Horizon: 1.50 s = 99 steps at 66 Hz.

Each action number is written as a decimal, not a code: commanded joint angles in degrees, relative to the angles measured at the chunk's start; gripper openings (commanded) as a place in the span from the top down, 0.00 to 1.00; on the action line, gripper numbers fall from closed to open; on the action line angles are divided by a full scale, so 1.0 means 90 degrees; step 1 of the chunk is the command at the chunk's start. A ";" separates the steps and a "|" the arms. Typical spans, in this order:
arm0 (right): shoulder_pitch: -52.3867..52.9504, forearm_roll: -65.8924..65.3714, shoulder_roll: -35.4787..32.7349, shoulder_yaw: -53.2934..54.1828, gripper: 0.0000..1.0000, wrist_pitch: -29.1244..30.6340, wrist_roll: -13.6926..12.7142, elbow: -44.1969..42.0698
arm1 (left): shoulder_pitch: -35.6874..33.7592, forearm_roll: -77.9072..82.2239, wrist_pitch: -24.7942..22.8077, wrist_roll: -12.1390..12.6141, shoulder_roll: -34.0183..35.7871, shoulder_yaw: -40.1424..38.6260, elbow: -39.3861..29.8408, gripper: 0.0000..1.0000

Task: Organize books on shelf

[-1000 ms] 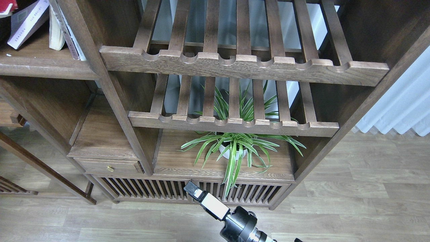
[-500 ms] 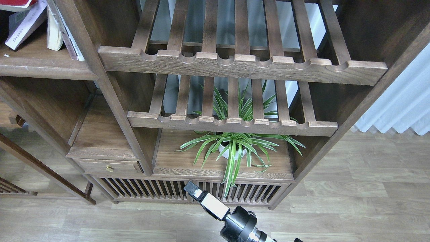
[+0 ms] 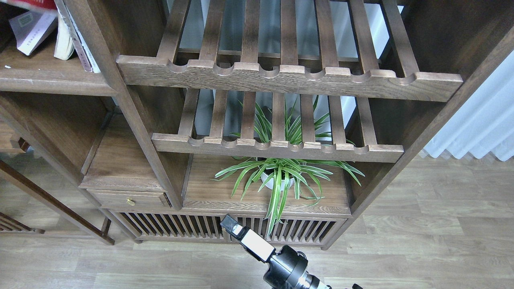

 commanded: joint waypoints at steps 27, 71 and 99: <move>0.0166 0.0059 0.0000 0.0666 0.00 0.0000 0.0019 0.0009 | 0.1934 -0.0755 -0.0001 -0.0009 0.1204 -0.0655 -0.1835 0.45; 0.0263 0.0117 0.0000 0.0685 0.00 0.0000 0.0019 0.0048 | 0.6396 -0.1146 -0.0001 0.0030 0.1253 -0.4200 -0.5068 0.43; 0.0273 0.0108 0.0000 0.0754 0.00 0.0000 0.0019 0.0048 | 0.8527 -0.1781 -0.0001 0.0030 0.0424 -0.4348 -0.6103 0.42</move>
